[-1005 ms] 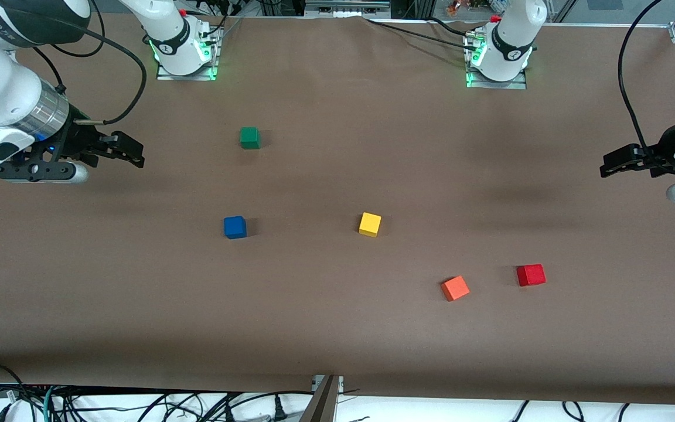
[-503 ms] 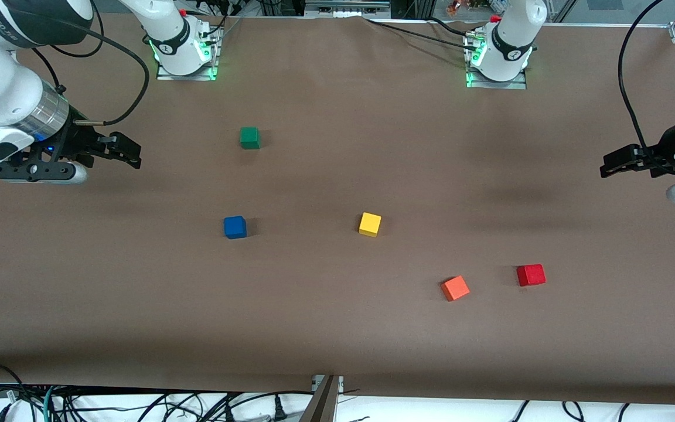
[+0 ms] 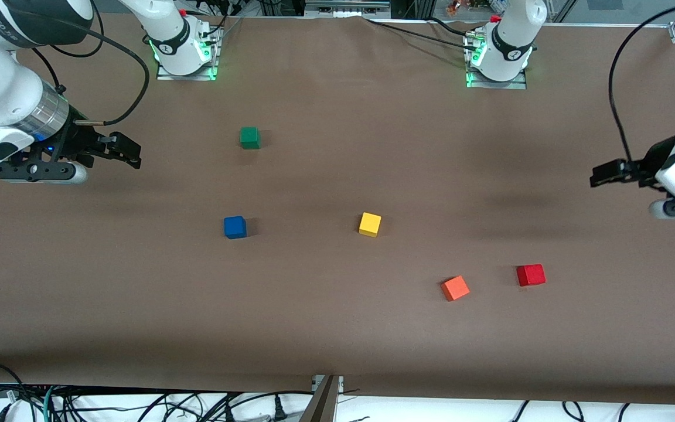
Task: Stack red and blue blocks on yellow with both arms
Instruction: 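Reach the left gripper down to the red cube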
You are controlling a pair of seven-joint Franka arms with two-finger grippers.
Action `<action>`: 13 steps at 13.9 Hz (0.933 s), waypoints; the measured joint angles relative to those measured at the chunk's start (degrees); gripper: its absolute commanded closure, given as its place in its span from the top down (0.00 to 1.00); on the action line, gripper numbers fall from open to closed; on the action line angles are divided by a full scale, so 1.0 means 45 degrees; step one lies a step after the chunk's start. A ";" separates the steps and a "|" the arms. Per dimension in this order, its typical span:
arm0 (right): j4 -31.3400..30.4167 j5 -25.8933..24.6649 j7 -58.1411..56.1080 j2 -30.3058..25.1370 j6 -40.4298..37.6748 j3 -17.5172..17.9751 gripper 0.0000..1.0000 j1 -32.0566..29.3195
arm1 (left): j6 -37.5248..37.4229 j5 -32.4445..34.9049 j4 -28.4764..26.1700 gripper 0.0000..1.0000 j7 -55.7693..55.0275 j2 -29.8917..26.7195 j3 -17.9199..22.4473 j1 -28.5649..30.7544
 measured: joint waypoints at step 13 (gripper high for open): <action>0.0018 -0.0348 -0.0001 0.0014 0.0454 0.0128 1.00 0.0000 | 0.5621 0.0000 -0.0478 1.00 -0.0011 0.4894 -0.0052 -0.0032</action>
